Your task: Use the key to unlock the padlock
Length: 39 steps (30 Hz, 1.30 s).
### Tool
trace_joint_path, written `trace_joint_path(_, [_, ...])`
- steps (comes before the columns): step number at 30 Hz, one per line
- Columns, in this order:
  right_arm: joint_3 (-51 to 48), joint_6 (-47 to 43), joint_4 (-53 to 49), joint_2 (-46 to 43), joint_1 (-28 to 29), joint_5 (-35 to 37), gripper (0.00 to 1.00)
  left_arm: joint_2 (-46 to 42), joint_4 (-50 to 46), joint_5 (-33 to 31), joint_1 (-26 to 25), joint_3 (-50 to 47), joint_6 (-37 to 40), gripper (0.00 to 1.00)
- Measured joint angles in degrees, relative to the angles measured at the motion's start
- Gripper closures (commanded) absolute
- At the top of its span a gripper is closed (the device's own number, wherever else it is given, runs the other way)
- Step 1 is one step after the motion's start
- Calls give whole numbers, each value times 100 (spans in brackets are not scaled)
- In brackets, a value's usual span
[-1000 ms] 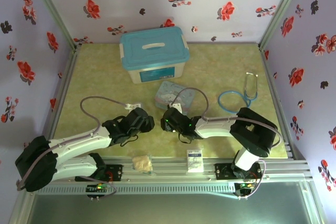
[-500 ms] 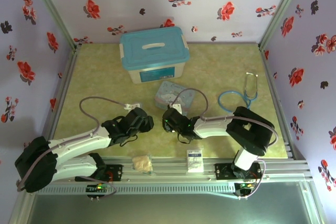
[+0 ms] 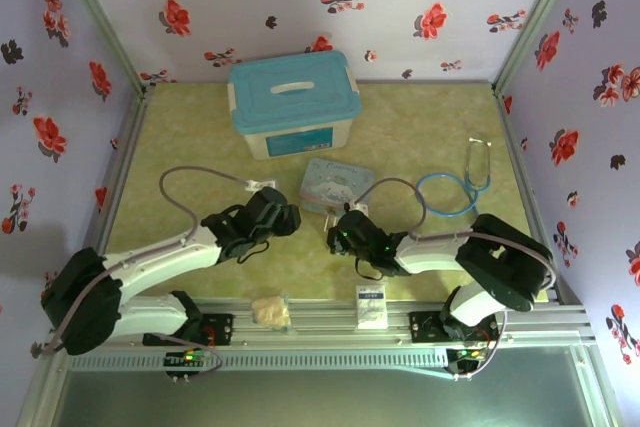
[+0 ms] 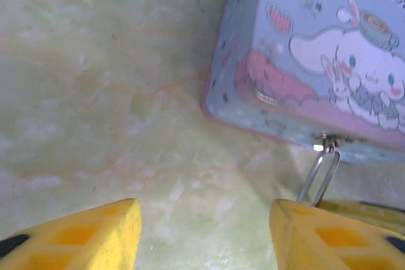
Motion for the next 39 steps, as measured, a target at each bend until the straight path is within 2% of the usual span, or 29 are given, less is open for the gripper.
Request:
trace_joint_path(11, [-990, 280, 621, -721, -732, -667, 95, 1749, 944, 463, 352, 1209, 1180, 30])
trace_joint_path(17, [-1165, 688, 1097, -610, -837, -879, 95, 2559, 1349, 789, 586, 1744, 1467, 34])
trace_joint_path(23, [-1379, 1370, 2302, -59, -988, -1152, 96, 2780, 1386, 780, 592, 1840, 1414, 39])
trace_joint_path(26, [-1451, 1722, 3342, 509, -1058, -1314, 98, 2839, 1464, 745, 590, 1845, 1349, 44])
trace_joint_path(35, [-1773, 2409, 5995, 1945, -1290, -1598, 100, 2927, 1768, 643, 579, 1775, 1110, 49])
trace_joint_path(39, [-1814, 2524, 6509, 2262, -1447, -1884, 100, 2953, 1996, 634, 577, 1690, 1086, 51])
